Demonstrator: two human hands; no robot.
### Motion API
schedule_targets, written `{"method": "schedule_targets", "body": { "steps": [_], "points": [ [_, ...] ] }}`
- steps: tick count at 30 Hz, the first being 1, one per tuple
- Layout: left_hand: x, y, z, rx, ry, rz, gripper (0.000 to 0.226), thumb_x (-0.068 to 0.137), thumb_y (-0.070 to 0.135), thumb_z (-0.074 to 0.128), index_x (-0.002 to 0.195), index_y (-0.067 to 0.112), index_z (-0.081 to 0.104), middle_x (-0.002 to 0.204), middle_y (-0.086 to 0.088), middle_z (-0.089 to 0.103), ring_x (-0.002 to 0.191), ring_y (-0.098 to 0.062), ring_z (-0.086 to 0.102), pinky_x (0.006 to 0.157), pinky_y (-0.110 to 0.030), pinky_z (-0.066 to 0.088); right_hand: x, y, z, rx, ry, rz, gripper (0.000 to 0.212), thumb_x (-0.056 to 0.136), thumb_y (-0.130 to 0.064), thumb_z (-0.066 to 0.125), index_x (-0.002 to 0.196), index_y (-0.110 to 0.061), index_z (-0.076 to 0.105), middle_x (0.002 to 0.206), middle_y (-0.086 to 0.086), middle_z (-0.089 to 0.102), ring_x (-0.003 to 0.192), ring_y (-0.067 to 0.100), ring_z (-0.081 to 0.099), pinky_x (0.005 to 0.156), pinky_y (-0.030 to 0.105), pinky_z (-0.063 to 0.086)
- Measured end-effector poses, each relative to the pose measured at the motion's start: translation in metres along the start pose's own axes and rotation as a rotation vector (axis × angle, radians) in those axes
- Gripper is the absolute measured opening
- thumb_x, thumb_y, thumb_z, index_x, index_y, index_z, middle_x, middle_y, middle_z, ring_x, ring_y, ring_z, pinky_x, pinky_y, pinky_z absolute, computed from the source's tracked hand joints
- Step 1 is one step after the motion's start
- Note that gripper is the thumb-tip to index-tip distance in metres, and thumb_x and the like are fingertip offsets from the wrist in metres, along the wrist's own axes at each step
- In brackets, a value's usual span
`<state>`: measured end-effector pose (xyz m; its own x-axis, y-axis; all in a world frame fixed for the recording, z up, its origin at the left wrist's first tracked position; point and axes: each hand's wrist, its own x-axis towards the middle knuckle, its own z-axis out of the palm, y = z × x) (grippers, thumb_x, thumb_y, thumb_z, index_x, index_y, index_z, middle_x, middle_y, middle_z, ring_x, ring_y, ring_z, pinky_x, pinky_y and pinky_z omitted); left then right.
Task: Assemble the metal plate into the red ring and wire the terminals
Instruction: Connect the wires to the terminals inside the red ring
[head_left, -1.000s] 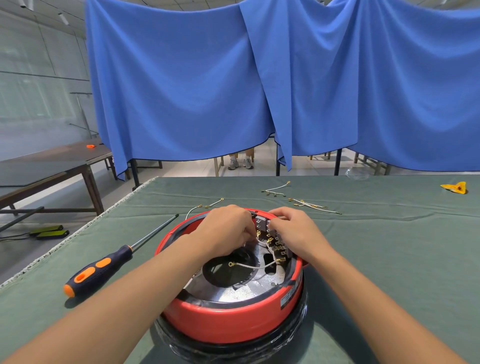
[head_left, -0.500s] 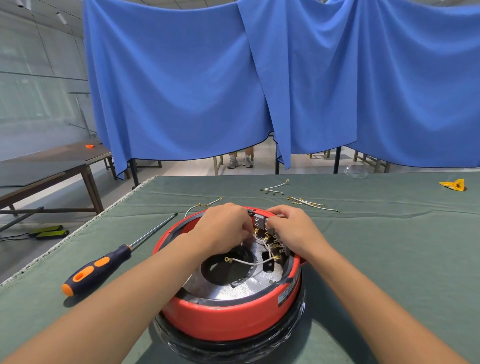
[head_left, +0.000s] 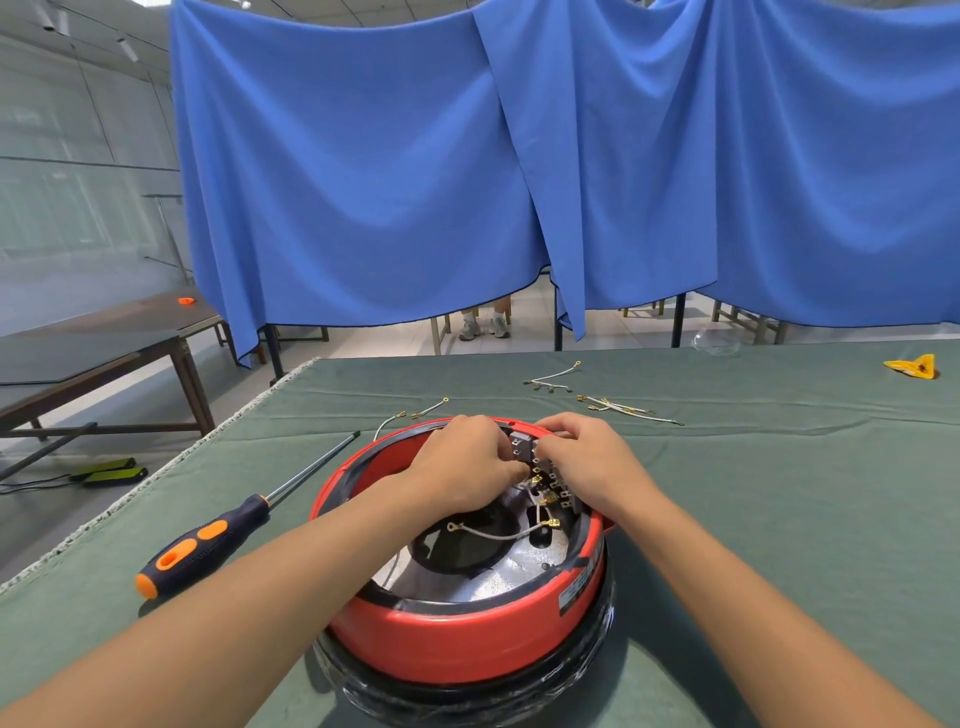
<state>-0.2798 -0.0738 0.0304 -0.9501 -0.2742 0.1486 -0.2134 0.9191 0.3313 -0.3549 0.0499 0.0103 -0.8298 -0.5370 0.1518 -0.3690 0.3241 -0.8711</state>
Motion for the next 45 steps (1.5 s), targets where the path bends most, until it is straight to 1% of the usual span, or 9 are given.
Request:
{"method": "schedule_targets", "body": {
  "steps": [6, 15, 21, 28, 30, 33, 38, 41, 45],
  "points": [
    [0.0038, 0.0057, 0.0026, 0.081, 0.046, -0.041, 0.018, 0.087, 0.028, 0.065, 0.086, 0.012, 0.072, 0.085, -0.009, 0.069, 0.083, -0.027, 0.062, 0.069, -0.033, 0.046, 0.001, 0.001, 0.0003, 0.0, 0.006, -0.007, 0.016, 0.081, -0.018, 0.056, 0.089, -0.027, 0.065, 0.084, -0.003, 0.068, 0.084, 0.019, 0.063, 0.077, 0.033, 0.049],
    [0.004, 0.0028, 0.0084, 0.02, 0.124, -0.068, 0.022, 0.084, 0.026, 0.068, 0.073, 0.007, 0.073, 0.072, -0.011, 0.068, 0.074, -0.03, 0.063, 0.062, -0.032, 0.047, 0.0017, 0.0013, -0.0002, -0.009, 0.026, -0.029, 0.016, 0.084, -0.019, 0.053, 0.089, -0.024, 0.068, 0.08, -0.005, 0.066, 0.08, 0.018, 0.059, 0.07, 0.03, 0.044],
    [0.0073, -0.0004, 0.0097, -0.003, 0.126, -0.086, 0.022, 0.083, 0.026, 0.07, 0.072, 0.008, 0.075, 0.066, -0.006, 0.067, 0.069, -0.025, 0.063, 0.062, -0.032, 0.049, 0.0015, -0.0012, -0.0004, -0.097, 0.064, -0.06, 0.032, 0.087, -0.016, 0.041, 0.096, 0.004, 0.064, 0.099, 0.019, 0.068, 0.099, 0.034, 0.059, 0.087, 0.04, 0.047],
    [0.008, -0.0009, 0.0095, 0.005, 0.127, -0.065, 0.018, 0.084, 0.027, 0.069, 0.08, 0.01, 0.077, 0.076, -0.007, 0.071, 0.074, -0.026, 0.064, 0.065, -0.033, 0.05, -0.0002, -0.0034, -0.0014, -0.159, 0.053, -0.061, 0.036, 0.088, -0.017, 0.035, 0.096, 0.003, 0.064, 0.098, 0.018, 0.068, 0.091, 0.033, 0.059, 0.081, 0.038, 0.049],
    [0.0073, -0.0003, 0.0097, 0.014, 0.13, -0.055, 0.017, 0.085, 0.026, 0.069, 0.082, 0.011, 0.076, 0.076, -0.006, 0.071, 0.073, -0.025, 0.063, 0.062, -0.031, 0.046, -0.0004, -0.0036, -0.0017, -0.171, 0.043, -0.072, 0.035, 0.087, -0.017, 0.035, 0.091, 0.003, 0.063, 0.089, 0.018, 0.067, 0.073, 0.027, 0.053, 0.067, 0.035, 0.044],
    [0.0076, 0.0003, 0.0097, 0.017, 0.135, -0.055, 0.016, 0.085, 0.027, 0.069, 0.084, 0.013, 0.076, 0.078, -0.004, 0.071, 0.074, -0.024, 0.064, 0.064, -0.032, 0.048, -0.0016, -0.0033, -0.0025, -0.175, 0.038, -0.07, 0.033, 0.086, -0.017, 0.035, 0.082, 0.004, 0.06, 0.07, 0.014, 0.058, 0.064, 0.019, 0.042, 0.06, 0.032, 0.035],
    [0.0068, -0.0003, 0.0054, -0.041, 0.094, -0.056, 0.017, 0.084, 0.025, 0.069, 0.079, 0.01, 0.076, 0.065, -0.003, 0.063, 0.068, -0.023, 0.06, 0.061, -0.03, 0.044, -0.0013, -0.005, -0.0027, -0.186, 0.021, -0.104, 0.028, 0.086, -0.013, 0.042, 0.088, -0.007, 0.07, 0.085, 0.011, 0.069, 0.076, 0.024, 0.06, 0.072, 0.034, 0.048],
    [0.0045, -0.0017, 0.0051, -0.051, 0.083, -0.06, 0.018, 0.084, 0.027, 0.067, 0.079, 0.011, 0.076, 0.074, -0.005, 0.068, 0.078, -0.026, 0.062, 0.07, -0.035, 0.05, -0.0003, -0.0045, -0.0022, -0.15, -0.01, -0.083, 0.026, 0.086, -0.011, 0.046, 0.088, -0.015, 0.071, 0.079, 0.005, 0.069, 0.069, 0.017, 0.057, 0.068, 0.032, 0.048],
    [0.001, -0.0013, 0.005, 0.003, 0.086, -0.088, 0.024, 0.085, 0.034, 0.066, 0.08, 0.012, 0.074, 0.081, -0.006, 0.069, 0.082, -0.024, 0.061, 0.074, -0.038, 0.052, -0.0014, -0.006, -0.0025, -0.143, -0.013, -0.078, 0.025, 0.086, -0.011, 0.045, 0.089, -0.009, 0.07, 0.085, 0.012, 0.07, 0.068, 0.018, 0.055, 0.067, 0.033, 0.046]
  ]
}}
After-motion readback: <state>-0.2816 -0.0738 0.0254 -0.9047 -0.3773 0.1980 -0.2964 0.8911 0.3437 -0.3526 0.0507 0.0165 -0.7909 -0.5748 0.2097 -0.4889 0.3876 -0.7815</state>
